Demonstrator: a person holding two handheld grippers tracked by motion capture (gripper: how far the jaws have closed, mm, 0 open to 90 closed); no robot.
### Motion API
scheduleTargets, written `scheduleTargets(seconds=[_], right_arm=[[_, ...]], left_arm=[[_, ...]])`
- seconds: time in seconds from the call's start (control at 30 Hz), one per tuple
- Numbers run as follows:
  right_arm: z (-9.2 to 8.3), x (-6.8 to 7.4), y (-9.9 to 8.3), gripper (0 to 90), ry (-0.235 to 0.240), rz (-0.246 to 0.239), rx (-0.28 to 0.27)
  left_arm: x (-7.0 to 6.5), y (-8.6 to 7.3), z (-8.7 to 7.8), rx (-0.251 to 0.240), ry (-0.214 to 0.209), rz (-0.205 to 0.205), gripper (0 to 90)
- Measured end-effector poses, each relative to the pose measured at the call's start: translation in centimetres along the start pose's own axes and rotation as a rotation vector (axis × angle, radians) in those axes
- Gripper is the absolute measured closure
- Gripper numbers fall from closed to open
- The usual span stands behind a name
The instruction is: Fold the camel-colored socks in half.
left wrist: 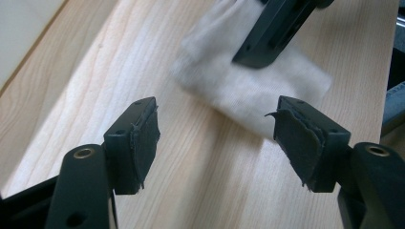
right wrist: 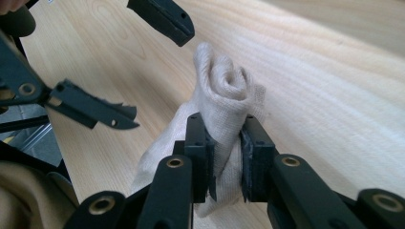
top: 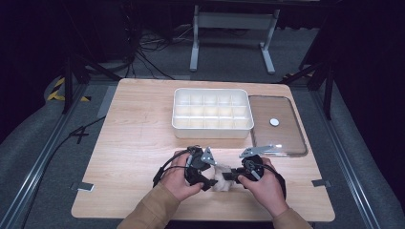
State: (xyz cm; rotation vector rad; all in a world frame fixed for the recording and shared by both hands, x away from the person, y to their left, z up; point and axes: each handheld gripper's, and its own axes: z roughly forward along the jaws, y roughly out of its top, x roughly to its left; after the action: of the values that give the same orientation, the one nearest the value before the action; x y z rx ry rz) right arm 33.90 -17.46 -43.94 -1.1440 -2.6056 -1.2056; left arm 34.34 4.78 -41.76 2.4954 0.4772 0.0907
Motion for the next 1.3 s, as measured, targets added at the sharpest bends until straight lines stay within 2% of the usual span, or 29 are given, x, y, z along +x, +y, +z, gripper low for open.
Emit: scheduleTargets(seconds=[0.2,0.5,0.73,1.3], right_arm=[[-1.4,0.1,0.4,76.7,-0.019,-0.016,-0.039],[-2.7,-0.1,0.6,76.4,-0.056,-0.037,-0.073],[-3.7,-0.4,0.7,76.3,-0.076,-0.045,-0.107],[-5.1,-1.3,0.6,76.1,-0.138,-0.059,-0.148]], left_arm=[[0.2,0.0,-0.8,0.004,0.005,-0.029,32.7],[0.7,-0.2,-1.8,-0.002,0.023,-0.044,33.7],[0.8,-0.2,-1.8,-0.007,0.022,-0.052,33.8],[1.0,-0.4,-2.1,-0.015,0.029,-0.066,34.0]])
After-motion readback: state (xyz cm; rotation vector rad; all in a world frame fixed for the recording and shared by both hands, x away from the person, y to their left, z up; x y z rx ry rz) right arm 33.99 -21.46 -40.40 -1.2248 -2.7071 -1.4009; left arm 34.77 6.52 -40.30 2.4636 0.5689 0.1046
